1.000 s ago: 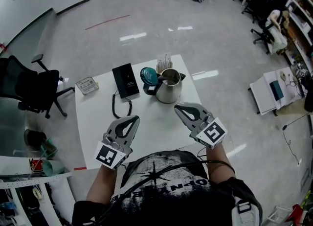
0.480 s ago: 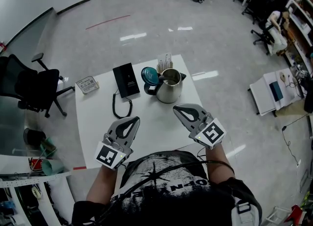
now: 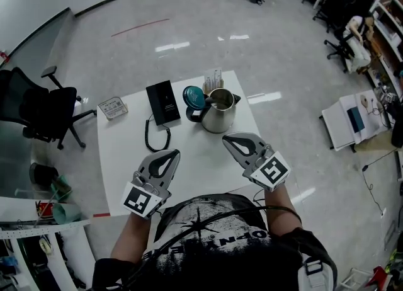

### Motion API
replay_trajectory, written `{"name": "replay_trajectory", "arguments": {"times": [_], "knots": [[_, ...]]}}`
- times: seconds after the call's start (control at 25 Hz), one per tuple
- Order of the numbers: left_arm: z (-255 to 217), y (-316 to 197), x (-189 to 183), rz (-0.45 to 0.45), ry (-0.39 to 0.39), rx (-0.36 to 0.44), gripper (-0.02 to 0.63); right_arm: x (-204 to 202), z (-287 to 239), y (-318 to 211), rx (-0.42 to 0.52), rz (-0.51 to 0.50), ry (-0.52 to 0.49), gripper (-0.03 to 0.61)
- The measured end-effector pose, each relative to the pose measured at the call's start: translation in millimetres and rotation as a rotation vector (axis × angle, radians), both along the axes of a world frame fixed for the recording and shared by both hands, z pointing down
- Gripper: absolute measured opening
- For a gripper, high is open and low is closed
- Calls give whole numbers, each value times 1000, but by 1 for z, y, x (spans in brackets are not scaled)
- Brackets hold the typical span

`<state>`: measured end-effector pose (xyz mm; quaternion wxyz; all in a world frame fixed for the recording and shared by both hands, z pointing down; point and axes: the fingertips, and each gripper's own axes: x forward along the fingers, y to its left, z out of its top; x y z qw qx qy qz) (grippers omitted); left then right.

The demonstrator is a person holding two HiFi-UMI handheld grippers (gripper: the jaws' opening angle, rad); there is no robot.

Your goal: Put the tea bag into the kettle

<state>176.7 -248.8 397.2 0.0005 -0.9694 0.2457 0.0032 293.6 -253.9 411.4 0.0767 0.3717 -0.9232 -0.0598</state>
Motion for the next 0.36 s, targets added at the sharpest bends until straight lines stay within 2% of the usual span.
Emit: {"name": "replay_trajectory", "arguments": {"times": [0.16, 0.36], "knots": [[11, -2, -5, -16, -30, 13, 11, 0, 2, 0, -8, -5, 13, 11], [-7, 2, 1, -13, 17, -16, 11, -2, 3, -2, -5, -3, 21, 11]]}}
